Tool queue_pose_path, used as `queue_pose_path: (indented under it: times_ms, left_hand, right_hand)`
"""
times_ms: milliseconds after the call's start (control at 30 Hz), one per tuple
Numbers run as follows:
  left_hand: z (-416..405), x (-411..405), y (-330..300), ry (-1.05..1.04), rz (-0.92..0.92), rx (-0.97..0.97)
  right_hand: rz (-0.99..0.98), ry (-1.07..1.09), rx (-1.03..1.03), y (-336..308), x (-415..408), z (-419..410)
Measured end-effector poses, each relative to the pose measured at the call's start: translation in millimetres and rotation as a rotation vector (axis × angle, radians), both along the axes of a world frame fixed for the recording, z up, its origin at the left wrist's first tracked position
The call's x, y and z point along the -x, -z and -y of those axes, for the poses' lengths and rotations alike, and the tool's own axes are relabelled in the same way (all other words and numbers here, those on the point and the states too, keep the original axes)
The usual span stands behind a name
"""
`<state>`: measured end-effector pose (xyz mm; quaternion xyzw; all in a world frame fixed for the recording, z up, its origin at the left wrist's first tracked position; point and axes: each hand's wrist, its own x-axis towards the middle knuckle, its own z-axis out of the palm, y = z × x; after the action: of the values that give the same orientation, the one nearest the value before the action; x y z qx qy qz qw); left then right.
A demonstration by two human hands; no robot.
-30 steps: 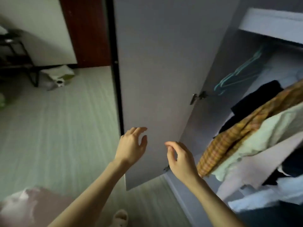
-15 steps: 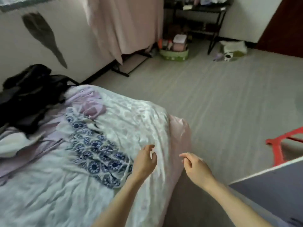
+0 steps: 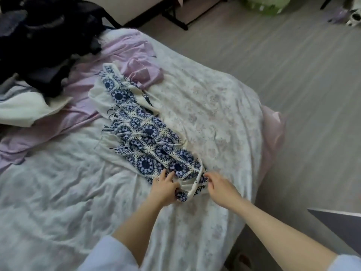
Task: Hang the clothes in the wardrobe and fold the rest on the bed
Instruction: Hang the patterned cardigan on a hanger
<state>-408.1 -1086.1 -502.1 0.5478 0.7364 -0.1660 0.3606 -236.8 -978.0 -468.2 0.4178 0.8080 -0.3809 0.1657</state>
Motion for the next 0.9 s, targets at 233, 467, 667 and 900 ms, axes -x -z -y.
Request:
queue_pose_path:
  times_ms: [233, 467, 667, 900]
  left_hand:
    - [-16, 7, -41, -0.262, 0.239, -0.446]
    - [-59, 11, -165, -0.181, 0.166, -1.035]
    - [-83, -80, -213, -0.031, 0.326, -0.951]
    - [-145, -224, -256, 0.325, 0.513, -0.738]
  right_hand:
    - [-0.014, -0.137, 0.062, -9, 11, -7]
    - [-0.182, -0.074, 0.264, -67, 13, -29]
    - [-0.219, 0.431, -0.173, -124, -90, -76]
    - [-0.684, 0.966, -0.238, -211, -273, -94]
